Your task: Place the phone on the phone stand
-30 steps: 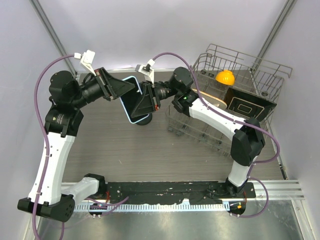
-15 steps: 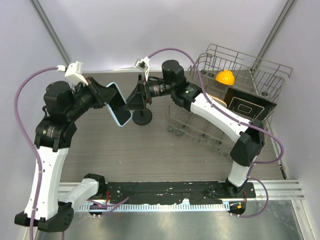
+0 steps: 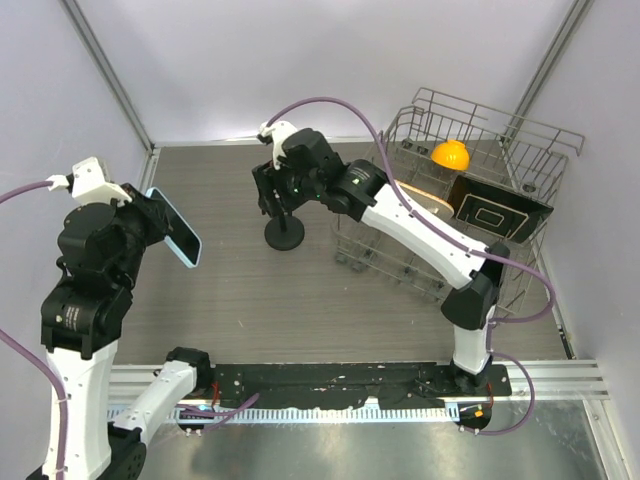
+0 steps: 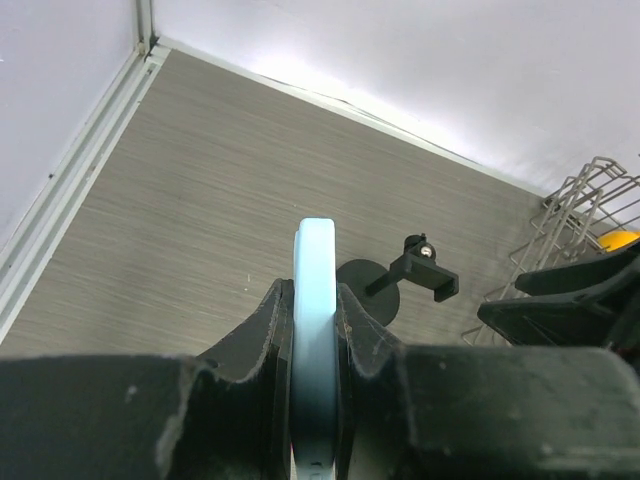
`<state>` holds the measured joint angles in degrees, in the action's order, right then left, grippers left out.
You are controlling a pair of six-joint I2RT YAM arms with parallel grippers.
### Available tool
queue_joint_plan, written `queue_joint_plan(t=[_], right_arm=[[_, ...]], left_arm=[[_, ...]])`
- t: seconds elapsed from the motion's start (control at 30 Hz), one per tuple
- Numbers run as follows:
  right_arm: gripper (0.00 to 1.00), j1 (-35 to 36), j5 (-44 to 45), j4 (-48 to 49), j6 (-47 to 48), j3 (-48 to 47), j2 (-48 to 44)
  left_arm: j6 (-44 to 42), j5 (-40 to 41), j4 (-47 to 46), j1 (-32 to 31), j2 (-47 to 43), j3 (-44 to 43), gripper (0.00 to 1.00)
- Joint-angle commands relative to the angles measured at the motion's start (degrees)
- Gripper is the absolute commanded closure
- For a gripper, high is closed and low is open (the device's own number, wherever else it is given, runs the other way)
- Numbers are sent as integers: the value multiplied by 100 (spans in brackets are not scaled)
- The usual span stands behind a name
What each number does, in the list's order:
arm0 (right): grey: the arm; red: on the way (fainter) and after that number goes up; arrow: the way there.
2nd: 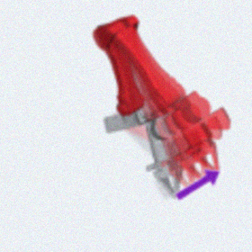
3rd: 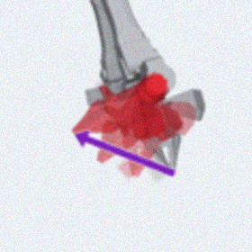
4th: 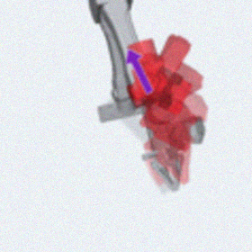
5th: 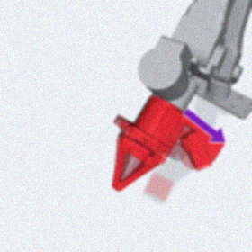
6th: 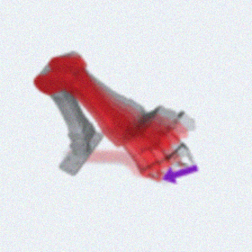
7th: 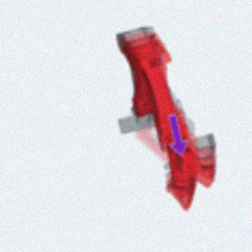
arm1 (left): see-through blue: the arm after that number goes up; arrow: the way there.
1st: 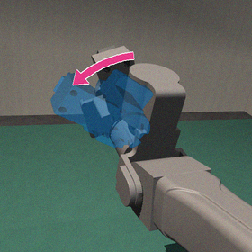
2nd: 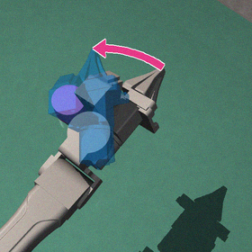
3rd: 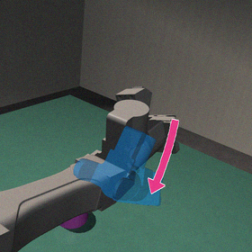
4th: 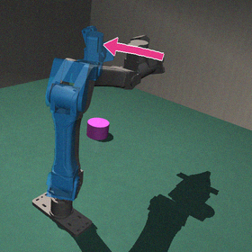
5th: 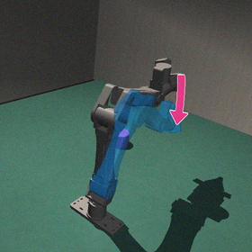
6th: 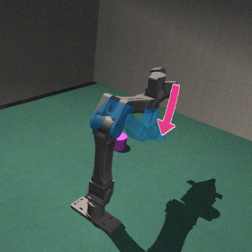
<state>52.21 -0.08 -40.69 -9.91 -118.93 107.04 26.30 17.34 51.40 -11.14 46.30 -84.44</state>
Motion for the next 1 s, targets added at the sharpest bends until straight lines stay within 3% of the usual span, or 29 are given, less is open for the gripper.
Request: queue_joint_plan(t=[0.0,0.1,0.27,0.4,0.47,0.87,0.97], right_arm=[[29,-9,1492,-861,33,-472,396],[27,0,1563,-1089,-151,-857,816],[30,70,2098,-784,-819,-737,828],[40,132,2591,583,-1608,883,178],[41,176,2670,912,-1663,1214,-8],[42,343,3153,1010,-1689,1065,317],[50,343,3224,1010,-1646,1057,343]], left_arm=[[-73,191,-385,6,1,-2,100],[-73,190,-428,6,-7,77,100],[50,-125,-639,6,80,112,100],[129,-337,-824,6,107,244,100],[121,-363,-886,15,107,314,100],[33,-381,-824,6,10,446,100],[41,-460,-824,6,-16,482,100]])
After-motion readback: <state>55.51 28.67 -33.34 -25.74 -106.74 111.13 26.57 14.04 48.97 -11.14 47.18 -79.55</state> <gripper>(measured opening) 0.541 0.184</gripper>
